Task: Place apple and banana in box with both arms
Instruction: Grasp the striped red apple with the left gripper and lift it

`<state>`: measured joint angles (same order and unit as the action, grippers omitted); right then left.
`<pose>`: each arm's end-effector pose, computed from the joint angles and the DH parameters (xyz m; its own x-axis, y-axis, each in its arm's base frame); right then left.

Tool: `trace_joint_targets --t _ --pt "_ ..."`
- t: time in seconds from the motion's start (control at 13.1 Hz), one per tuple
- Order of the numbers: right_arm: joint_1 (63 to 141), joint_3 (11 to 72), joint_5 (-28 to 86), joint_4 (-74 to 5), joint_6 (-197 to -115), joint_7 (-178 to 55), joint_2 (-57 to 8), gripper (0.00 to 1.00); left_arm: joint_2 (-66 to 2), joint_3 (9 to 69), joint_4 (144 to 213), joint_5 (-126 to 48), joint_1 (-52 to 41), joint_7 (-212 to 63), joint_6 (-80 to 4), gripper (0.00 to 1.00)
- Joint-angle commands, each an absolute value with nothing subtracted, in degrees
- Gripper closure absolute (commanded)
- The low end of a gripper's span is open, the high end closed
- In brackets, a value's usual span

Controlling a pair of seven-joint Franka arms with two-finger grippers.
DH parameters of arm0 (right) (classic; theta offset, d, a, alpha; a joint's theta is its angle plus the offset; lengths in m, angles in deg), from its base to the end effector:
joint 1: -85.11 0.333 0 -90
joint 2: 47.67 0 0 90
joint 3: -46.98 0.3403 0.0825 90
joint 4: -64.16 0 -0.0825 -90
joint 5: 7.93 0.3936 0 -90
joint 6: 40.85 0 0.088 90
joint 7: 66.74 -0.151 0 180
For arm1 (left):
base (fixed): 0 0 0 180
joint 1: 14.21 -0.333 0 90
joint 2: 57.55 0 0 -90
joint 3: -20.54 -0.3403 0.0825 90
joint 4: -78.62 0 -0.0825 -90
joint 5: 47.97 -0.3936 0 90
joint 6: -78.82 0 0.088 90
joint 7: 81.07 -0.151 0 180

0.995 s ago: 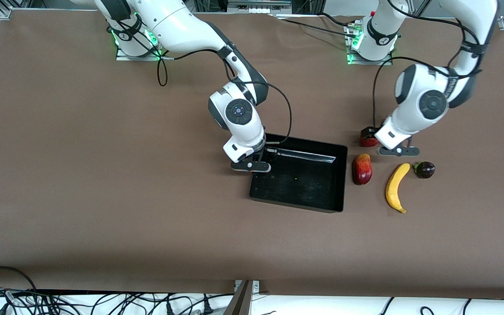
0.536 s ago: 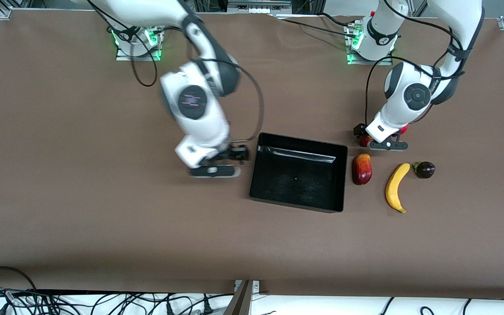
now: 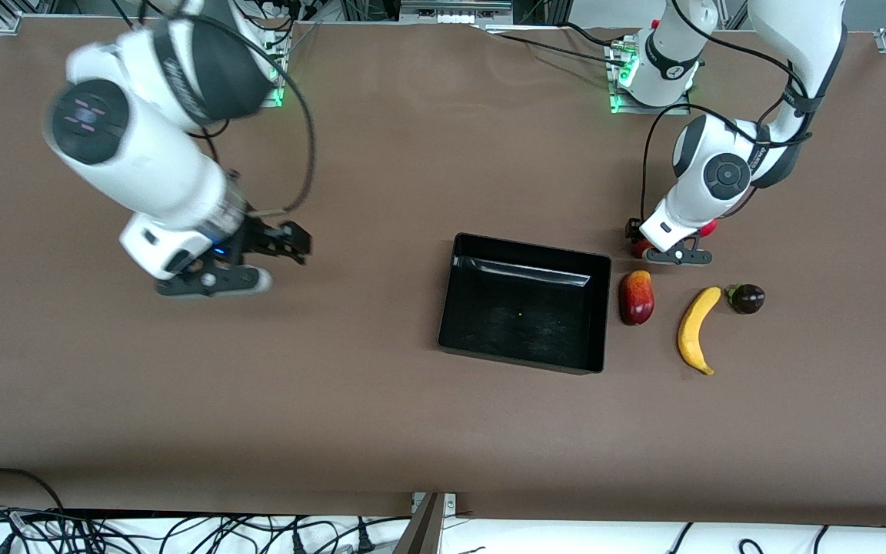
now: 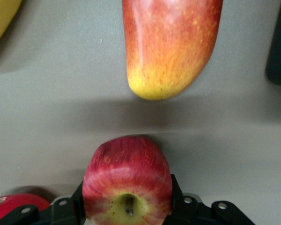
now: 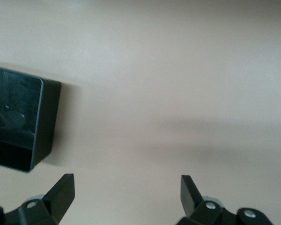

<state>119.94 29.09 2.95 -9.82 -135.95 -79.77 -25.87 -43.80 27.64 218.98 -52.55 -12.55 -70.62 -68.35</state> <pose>0.6371 0.2597 0.5185 0.9972 0.0736 -0.0118 0.0725 -0.9946 -0.0741 0.4706 -0.0751 0.1662 0.9927 -0.0367 -0.1152 -0.0400 -0.9988 -0.0270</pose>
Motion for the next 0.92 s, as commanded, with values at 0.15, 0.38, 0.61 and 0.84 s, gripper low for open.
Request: trace_joint_targets --t 0.15,0.38,0.61,0.84 --pt "116.6 30.9 -2.5 -27.7 -137.9 -77.7 -41.7 0.0 -46.9 28.1 206.1 -54.0 -12.7 -70.3 -46.0 1.0" --pt "107.6 37.0 -6.4 -33.8 -138.8 -74.1 -47.7 0.0 -46.2 30.3 190.2 -53.1 -11.8 -69.1 -28.4 1.0" --pt "103.0 39.1 -9.0 -41.2 -142.3 -70.7 -52.8 0.0 -40.3 36.9 177.0 -49.7 -11.3 -59.2 -20.6 1.0" --pt "103.0 37.8 -9.4 -41.1 -143.0 -70.3 -52.6 0.0 -33.6 38.2 174.2 -49.2 -6.6 -52.6 -26.7 1.0"
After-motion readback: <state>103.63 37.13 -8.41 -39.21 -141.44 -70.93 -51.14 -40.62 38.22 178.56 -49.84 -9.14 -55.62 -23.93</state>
